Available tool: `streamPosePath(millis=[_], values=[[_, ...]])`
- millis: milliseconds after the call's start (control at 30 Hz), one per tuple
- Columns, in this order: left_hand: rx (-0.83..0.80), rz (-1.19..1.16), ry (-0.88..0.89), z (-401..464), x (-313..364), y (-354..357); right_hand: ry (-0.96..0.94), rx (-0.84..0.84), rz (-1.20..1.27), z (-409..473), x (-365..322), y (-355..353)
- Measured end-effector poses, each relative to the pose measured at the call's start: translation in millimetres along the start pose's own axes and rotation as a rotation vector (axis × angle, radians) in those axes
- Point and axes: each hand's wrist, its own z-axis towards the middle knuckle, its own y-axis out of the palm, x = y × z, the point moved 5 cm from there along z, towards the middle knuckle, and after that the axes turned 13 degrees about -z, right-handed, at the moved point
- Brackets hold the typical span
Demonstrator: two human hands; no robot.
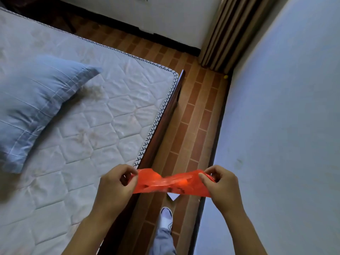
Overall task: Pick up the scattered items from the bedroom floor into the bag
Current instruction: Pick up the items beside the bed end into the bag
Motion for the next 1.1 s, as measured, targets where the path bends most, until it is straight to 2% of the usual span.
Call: streamPosePath(millis=[200,433,800,967,1100], values=[[-0.064,0.08,-0.129,46.8,-86.8,58.4,0.033,-0.074,-0.06,70.5,54.8,68.3],[-0.149,0.118,-0.105,78.9,-185.8,130.5,0.02,-0.074,-0.077,129.9,117.6,171.4],[-0.079,-0.004,-0.109,91.3,-368.3,231.1,-0.062,-0.102,-0.16,190.2,250.7,344.9],[-0.055,-0.029,-0.09,93.1,-433.5,258.2,-0.082,-0.047,-0.193,211.2,297.4,393.2],[-0.015,-0.034,-0.051,95.4,-467.9,275.2,-0.158,0.078,-0.237,218.8,314.6,417.1]])
